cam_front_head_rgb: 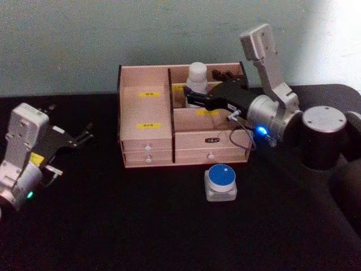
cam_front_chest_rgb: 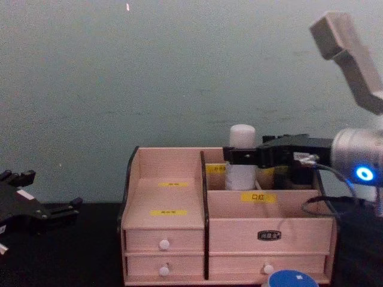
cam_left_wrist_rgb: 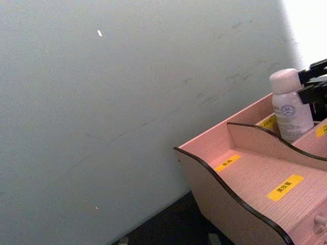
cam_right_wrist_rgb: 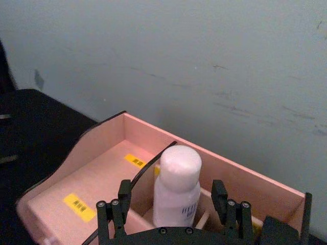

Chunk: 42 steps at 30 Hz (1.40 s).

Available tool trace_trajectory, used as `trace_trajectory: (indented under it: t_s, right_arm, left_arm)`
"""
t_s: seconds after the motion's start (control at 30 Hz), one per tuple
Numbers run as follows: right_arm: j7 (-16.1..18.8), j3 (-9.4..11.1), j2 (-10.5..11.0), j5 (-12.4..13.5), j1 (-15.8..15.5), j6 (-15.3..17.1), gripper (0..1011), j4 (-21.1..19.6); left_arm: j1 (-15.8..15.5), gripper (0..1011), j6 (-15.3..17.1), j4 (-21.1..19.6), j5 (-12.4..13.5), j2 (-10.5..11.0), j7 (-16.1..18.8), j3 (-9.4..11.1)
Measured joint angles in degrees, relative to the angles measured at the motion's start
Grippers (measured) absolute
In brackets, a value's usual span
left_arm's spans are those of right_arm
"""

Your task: Pick up the facial cleanser and watermelon frost from the table and place them into the tiered storage box.

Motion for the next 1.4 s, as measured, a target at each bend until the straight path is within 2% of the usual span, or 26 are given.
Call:
trace_trajectory:
  t_s: [0.1, 0.2, 0.3, 0.5, 0.53, 0.63, 0.87, 1.07, 1.4]
  right_arm:
    - [0.69, 0.30, 1.47, 0.63, -1.85, 0.35, 1000, -3.04]
    - [1.71, 0.68, 3.84, 1.57, -4.83, 0.46, 1000, -6.98]
    - [2.44, 0.91, 5.48, 2.18, -6.79, 0.23, 1000, -9.23]
    - [5.39, 1.14, 10.10, 3.94, -11.25, -1.76, 1000, -13.87]
    - [6.32, 1.16, 11.41, 4.38, -12.35, -2.26, 1000, -14.88]
    - [7.80, 1.07, 13.72, 5.13, -14.23, -2.96, 1000, -16.49]
    - [9.42, 0.61, 17.64, 6.49, -17.33, -3.03, 1002, -18.59]
    - [9.65, -0.17, 19.71, 7.39, -18.83, -2.29, 1000, -19.30]
    - [10.06, -1.84, 21.21, 8.34, -19.47, -0.90, 1000, -18.60]
  left_arm:
    - [0.00, 1001, 0.00, 0.00, 0.00, 0.00, 0.00, 0.00]
    - [0.00, 1001, 0.00, 0.00, 0.00, 0.00, 0.00, 0.00]
    - [0.00, 1001, 0.00, 0.00, 0.00, 0.00, 0.00, 0.00]
    - [0.00, 1001, 0.00, 0.00, 0.00, 0.00, 0.00, 0.00]
    - [0.00, 1001, 0.00, 0.00, 0.00, 0.00, 0.00, 0.00]
    - [0.00, 1001, 0.00, 0.00, 0.00, 0.00, 0.00, 0.00]
    - [0.00, 1001, 0.00, 0.00, 0.00, 0.00, 0.00, 0.00]
    - [0.00, 1001, 0.00, 0.00, 0.00, 0.00, 0.00, 0.00]
    - [0.00, 1001, 0.00, 0.00, 0.00, 0.00, 0.00, 0.00]
